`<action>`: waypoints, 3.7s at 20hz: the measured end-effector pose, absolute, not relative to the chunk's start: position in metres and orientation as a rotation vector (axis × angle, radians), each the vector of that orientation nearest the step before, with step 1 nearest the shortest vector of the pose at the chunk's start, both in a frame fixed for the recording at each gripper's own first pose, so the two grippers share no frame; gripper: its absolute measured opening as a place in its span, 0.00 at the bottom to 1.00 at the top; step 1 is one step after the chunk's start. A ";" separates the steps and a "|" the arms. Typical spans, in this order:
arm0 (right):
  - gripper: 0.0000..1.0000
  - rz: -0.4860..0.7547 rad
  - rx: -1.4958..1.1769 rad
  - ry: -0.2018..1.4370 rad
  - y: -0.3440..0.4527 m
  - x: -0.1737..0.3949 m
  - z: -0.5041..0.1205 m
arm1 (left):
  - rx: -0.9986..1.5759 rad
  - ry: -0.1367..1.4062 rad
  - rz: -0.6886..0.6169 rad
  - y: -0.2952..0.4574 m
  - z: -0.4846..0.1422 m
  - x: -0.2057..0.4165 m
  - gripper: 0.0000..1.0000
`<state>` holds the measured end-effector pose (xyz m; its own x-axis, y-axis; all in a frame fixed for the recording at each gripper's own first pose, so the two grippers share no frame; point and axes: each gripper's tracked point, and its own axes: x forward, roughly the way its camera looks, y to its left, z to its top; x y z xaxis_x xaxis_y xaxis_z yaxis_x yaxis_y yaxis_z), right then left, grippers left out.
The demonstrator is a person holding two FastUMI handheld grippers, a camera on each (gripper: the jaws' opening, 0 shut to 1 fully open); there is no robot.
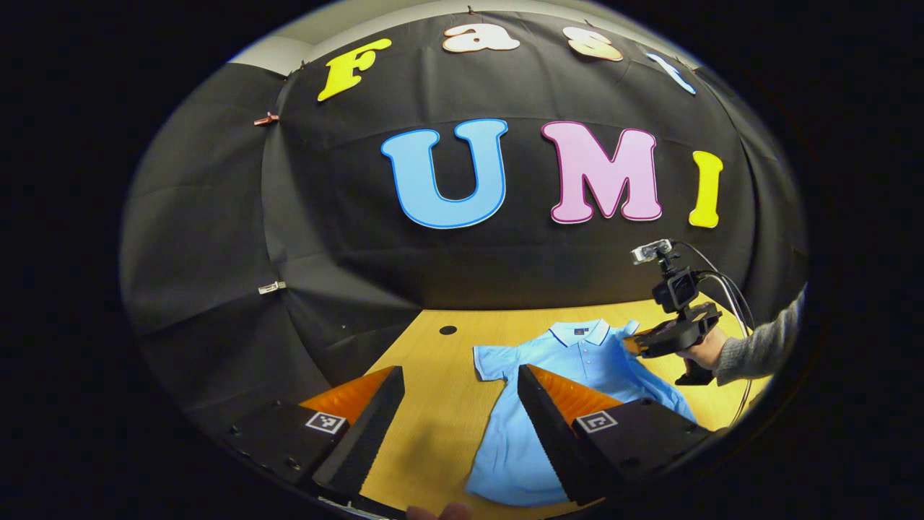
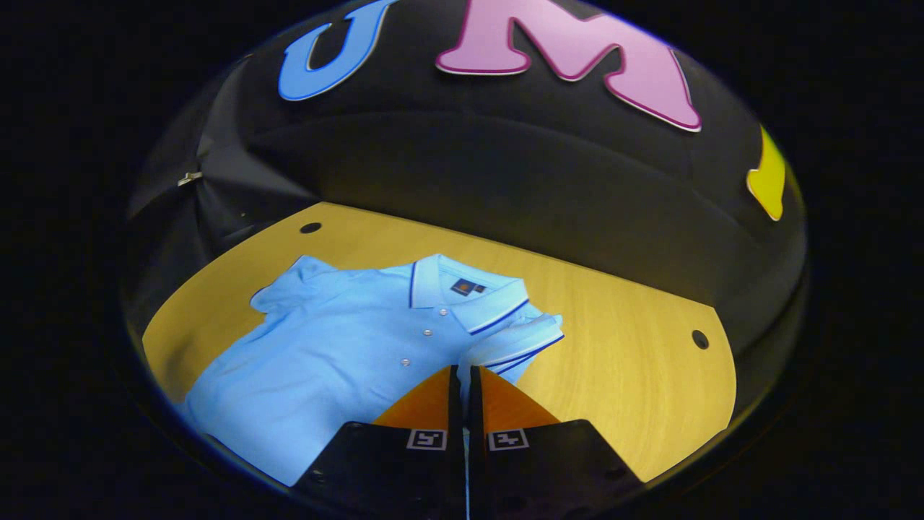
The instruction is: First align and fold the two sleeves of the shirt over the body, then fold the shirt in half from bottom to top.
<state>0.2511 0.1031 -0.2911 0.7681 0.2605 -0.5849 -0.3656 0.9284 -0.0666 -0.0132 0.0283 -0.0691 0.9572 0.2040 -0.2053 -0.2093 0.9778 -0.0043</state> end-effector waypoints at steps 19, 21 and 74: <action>0.59 0.483 -0.048 0.836 0.165 0.218 -0.350 | -0.072 0.229 0.267 0.044 -0.087 -0.016 1.00; 0.74 0.467 -0.034 0.803 0.163 0.220 -0.343 | -0.071 0.229 0.255 0.042 -0.088 -0.009 1.00; 0.96 0.282 0.297 0.471 -0.029 0.055 -0.151 | -0.248 0.837 0.078 0.020 -0.326 0.295 0.19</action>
